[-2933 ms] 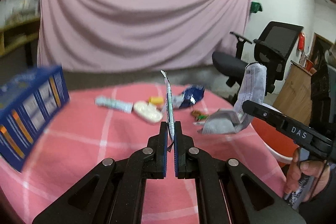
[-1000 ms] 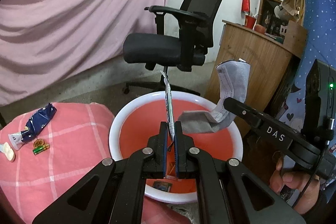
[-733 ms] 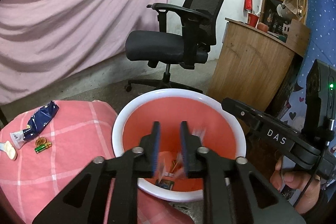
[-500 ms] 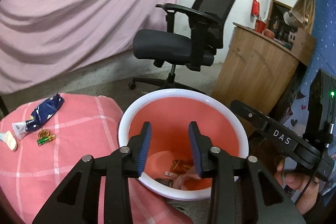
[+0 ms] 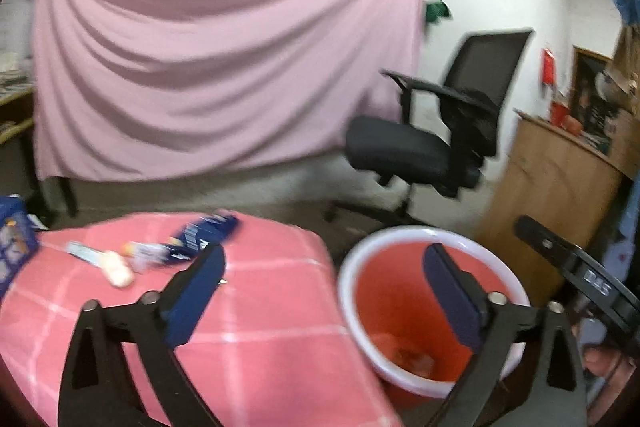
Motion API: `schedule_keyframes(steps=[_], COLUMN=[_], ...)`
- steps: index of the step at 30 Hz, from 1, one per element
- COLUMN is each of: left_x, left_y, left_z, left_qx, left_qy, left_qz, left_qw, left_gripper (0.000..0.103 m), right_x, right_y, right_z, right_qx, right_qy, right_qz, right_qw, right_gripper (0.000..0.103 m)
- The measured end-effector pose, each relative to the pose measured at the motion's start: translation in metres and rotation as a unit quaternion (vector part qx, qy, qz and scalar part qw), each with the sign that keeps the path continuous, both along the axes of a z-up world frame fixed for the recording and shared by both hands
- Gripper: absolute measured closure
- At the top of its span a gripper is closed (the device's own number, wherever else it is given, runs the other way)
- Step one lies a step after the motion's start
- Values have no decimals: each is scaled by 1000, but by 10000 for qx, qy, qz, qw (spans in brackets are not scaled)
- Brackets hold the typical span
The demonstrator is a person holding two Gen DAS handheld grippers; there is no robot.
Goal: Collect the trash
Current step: 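Move both open tools back to the table toward the white case and battery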
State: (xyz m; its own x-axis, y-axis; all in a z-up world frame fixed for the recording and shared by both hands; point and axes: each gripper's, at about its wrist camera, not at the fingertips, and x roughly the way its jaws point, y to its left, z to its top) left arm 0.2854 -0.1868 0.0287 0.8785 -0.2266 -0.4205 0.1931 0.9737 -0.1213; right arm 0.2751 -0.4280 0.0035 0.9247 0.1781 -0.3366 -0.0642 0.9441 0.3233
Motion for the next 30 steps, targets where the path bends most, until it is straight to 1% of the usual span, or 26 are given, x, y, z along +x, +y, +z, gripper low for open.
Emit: schedule_keyframes(steps=[3, 5, 6, 7, 11, 17, 20, 26, 30], left_x=[-10, -16, -20, -23, -36, -48, -53, -68, -66], left_y=[26, 40, 50, 56, 82, 113, 127, 152, 166], left_z=[1, 0, 0, 0, -1, -1, -3, -12, -16], left_qx=[-169, -223, -258, -279, -271, -222, -170, -33, 118], left_qy=[-237, -335, -418, -476, -707, -908, -995, -1162, -1149], left_qz=[326, 489, 552, 593, 821, 1099, 1237, 1463, 1467], left_qw=[9990, 9980, 9973, 9967, 9937, 9895, 9872, 9824, 9824], left_gripper=[3, 3, 3, 3, 2, 2, 2, 2, 2], right_x=[-7, -14, -16, -19, -25, -24, -24, -17, -12], right_y=[13, 22, 25, 29, 48, 84, 101, 139, 157], right_z=[6, 10, 12, 15, 22, 26, 24, 17, 12], right_qx=[-154, -208, -218, -220, -188, -312, -412, -772, -969], right_qy=[-352, -644, -767, -928, -1304, -1634, -1688, -1669, -1606], right_qz=[92, 130, 135, 151, 221, 548, 681, 976, 1021], right_qw=[9992, 9976, 9967, 9953, 9910, 9845, 9824, 9781, 9769], right_gripper=[17, 4, 1, 0, 0, 0, 0, 0, 0])
